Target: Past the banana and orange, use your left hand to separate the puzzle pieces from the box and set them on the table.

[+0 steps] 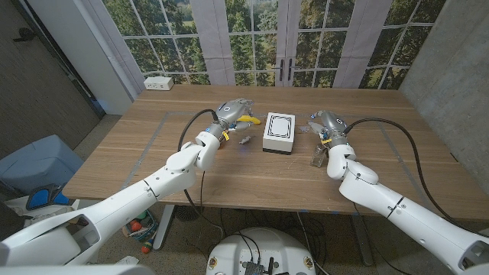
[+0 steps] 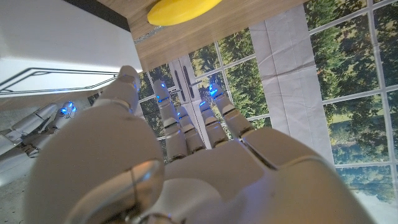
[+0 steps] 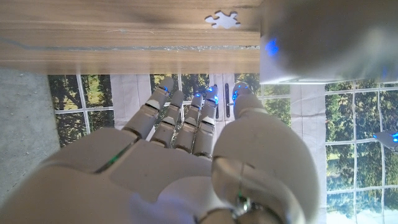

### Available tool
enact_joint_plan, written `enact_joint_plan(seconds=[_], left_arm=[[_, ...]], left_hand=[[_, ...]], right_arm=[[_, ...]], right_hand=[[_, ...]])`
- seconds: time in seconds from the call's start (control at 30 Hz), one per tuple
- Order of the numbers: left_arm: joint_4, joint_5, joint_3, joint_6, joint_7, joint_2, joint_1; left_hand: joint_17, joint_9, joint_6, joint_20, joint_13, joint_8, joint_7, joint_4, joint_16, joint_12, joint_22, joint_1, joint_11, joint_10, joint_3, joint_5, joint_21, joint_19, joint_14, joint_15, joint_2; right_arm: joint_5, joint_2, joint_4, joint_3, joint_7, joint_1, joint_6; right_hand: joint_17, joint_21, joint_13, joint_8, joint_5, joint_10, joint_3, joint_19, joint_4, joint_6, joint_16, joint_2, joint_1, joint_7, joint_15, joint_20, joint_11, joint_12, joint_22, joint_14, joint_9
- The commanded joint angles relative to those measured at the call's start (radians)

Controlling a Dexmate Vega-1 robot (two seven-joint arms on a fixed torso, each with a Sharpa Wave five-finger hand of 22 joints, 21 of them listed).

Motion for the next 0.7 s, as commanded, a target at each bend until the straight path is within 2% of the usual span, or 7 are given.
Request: enact_joint_plan(seconds=[0.03, 0.17, 0.27, 0.4, 0.5, 0.57, 0.7], left_arm=[[-0.005, -0.026, -0.027, -0.025, 0.054, -0.003, 0.023], [0.005, -0.04, -0.042, -0.03, 0.109, -0.015, 0.038], [0.012, -0.034, -0.047, -0.024, 0.158, -0.026, 0.049], [0.016, -0.071, -0.062, -0.039, 0.185, -0.034, 0.061], [0.04, -0.103, -0.076, -0.073, 0.249, -0.047, 0.074], [0.046, -0.111, -0.08, -0.087, 0.274, -0.047, 0.079], [0.033, -0.166, -0.095, -0.112, 0.237, -0.034, 0.086]], left_hand=[[0.007, -0.022, -0.108, 0.003, 0.003, -0.079, -0.013, 0.019, 0.005, -0.002, 0.001, -0.036, 0.014, -0.038, -0.02, 0.002, 0.005, 0.001, -0.011, -0.061, -0.002], [0.009, -0.033, -0.19, -0.001, 0.003, -0.148, -0.018, 0.038, -0.011, -0.001, 0.002, -0.091, 0.007, -0.07, -0.037, 0.005, -0.005, -0.024, -0.086, -0.069, 0.023], [0.002, -0.037, -0.26, -0.026, 0.002, -0.202, -0.038, 0.034, -0.016, -0.008, 0.0, -0.11, -0.005, -0.118, -0.043, 0.002, -0.013, -0.042, -0.153, -0.069, 0.039], [0.001, -0.037, -0.364, -0.029, 0.0, -0.265, -0.054, 0.048, -0.009, -0.015, -0.003, -0.157, 0.012, -0.195, -0.056, -0.007, -0.025, -0.065, -0.197, -0.067, 0.073], [0.001, -0.037, -0.412, -0.016, -0.001, -0.281, -0.054, 0.061, -0.012, -0.016, -0.004, -0.19, 0.021, -0.232, -0.062, -0.006, -0.044, -0.109, -0.23, -0.048, 0.096], [-0.003, -0.038, -0.445, 0.025, -0.003, -0.282, -0.076, 0.054, -0.015, -0.016, -0.007, -0.211, 0.031, -0.288, -0.065, -0.006, -0.071, -0.17, -0.271, -0.016, 0.103], [-0.005, -0.041, -0.497, 0.04, -0.005, -0.288, -0.09, 0.035, -0.013, -0.015, -0.011, -0.217, 0.043, -0.325, -0.064, 0.0, -0.087, -0.199, -0.292, -0.011, 0.097]], right_arm=[[0.09, -0.011, 0.015, 0.054, -0.038, -0.033, 0.155], [0.116, -0.013, 0.024, 0.068, -0.035, -0.038, 0.199], [0.13, -0.014, 0.029, 0.078, -0.04, -0.045, 0.231], [0.165, -0.015, 0.044, 0.098, -0.042, -0.055, 0.299], [0.173, -0.017, 0.053, 0.106, -0.046, -0.059, 0.334], [0.189, -0.017, 0.067, 0.116, -0.048, -0.064, 0.379], [0.21, -0.012, 0.087, 0.132, -0.056, -0.071, 0.447]], right_hand=[[0.004, 0.006, 0.001, -0.024, 0.012, -0.029, 0.0, -0.002, 0.019, -0.043, -0.01, 0.007, -0.039, 0.008, -0.071, 0.001, 0.011, -0.011, 0.003, -0.004, 0.0], [0.009, 0.005, -0.001, -0.054, 0.023, -0.059, -0.006, -0.013, 0.03, -0.1, -0.014, 0.007, -0.073, 0.016, -0.06, 0.003, 0.023, -0.019, 0.003, -0.009, -0.003], [0.013, 0.006, -0.003, -0.068, 0.028, -0.077, -0.003, -0.014, 0.029, -0.136, -0.013, 0.011, -0.079, 0.015, -0.059, -0.021, 0.022, -0.025, 0.003, -0.008, -0.005], [0.012, 0.005, -0.006, -0.085, 0.036, -0.101, 0.0, -0.02, 0.028, -0.19, -0.025, 0.01, -0.089, 0.009, -0.054, -0.044, 0.024, -0.031, 0.001, -0.023, -0.007], [0.011, 0.005, -0.008, -0.091, 0.038, -0.109, -0.003, -0.022, 0.035, -0.22, -0.029, 0.009, -0.106, 0.017, -0.049, -0.045, 0.031, -0.032, 0.001, -0.023, -0.008], [0.01, 0.005, -0.009, -0.094, 0.04, -0.114, -0.005, -0.024, 0.04, -0.241, -0.031, 0.009, -0.118, 0.017, -0.048, -0.046, 0.036, -0.032, 0.0, -0.02, -0.01], [0.008, 0.008, -0.012, -0.096, 0.04, -0.12, -0.013, -0.021, 0.054, -0.284, -0.034, 0.008, -0.151, 0.014, -0.043, -0.046, 0.046, -0.031, 0.0, -0.014, -0.012]])
